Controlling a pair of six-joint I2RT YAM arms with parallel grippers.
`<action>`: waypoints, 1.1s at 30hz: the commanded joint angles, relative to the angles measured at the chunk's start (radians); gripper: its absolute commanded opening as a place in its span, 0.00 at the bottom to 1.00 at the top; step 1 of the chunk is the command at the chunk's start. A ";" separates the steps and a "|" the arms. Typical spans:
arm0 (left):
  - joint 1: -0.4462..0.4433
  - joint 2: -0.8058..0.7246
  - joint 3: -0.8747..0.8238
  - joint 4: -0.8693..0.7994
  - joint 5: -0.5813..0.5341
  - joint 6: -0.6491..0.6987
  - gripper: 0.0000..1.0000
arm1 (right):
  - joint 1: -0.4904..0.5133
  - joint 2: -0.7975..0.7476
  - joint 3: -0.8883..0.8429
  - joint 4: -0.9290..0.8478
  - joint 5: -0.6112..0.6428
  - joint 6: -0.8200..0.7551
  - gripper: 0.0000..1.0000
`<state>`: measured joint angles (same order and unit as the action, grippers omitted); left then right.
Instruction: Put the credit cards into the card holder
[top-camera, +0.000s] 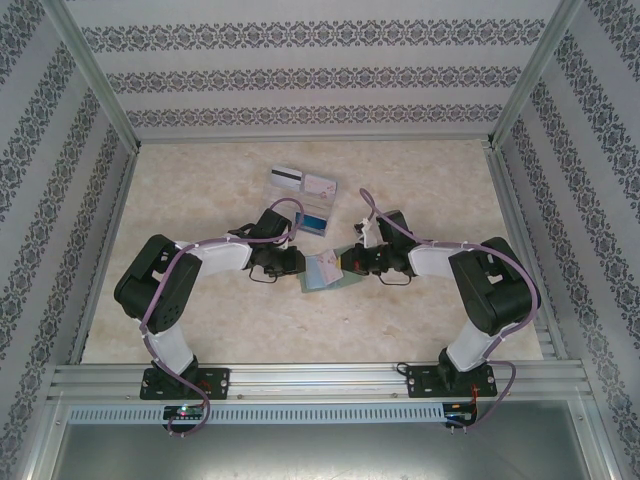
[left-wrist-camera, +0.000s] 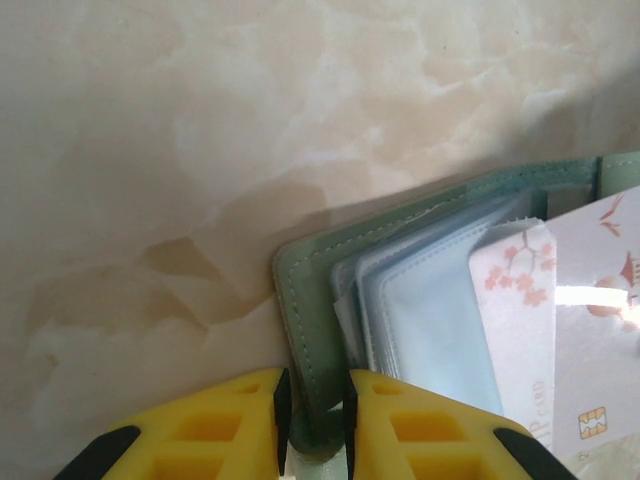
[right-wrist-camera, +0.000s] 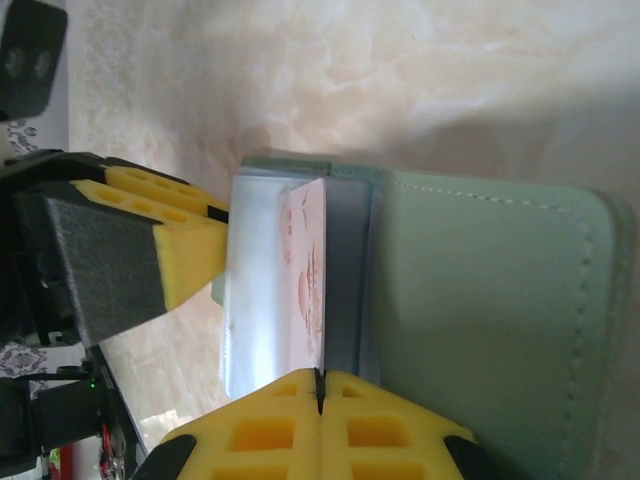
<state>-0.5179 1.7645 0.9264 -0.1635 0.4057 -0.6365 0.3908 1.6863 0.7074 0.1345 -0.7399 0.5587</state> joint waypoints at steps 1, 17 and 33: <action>-0.011 0.012 0.004 -0.028 -0.036 0.013 0.24 | 0.015 -0.020 -0.012 -0.106 0.050 -0.071 0.00; -0.012 0.007 0.001 -0.025 -0.024 0.006 0.24 | 0.126 -0.023 0.001 -0.002 0.263 0.078 0.00; -0.014 -0.014 -0.091 0.082 -0.005 -0.082 0.23 | 0.135 -0.078 -0.070 0.043 0.368 0.168 0.00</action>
<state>-0.5179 1.7458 0.8768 -0.0952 0.4061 -0.6754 0.5091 1.5993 0.6609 0.1547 -0.4301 0.6918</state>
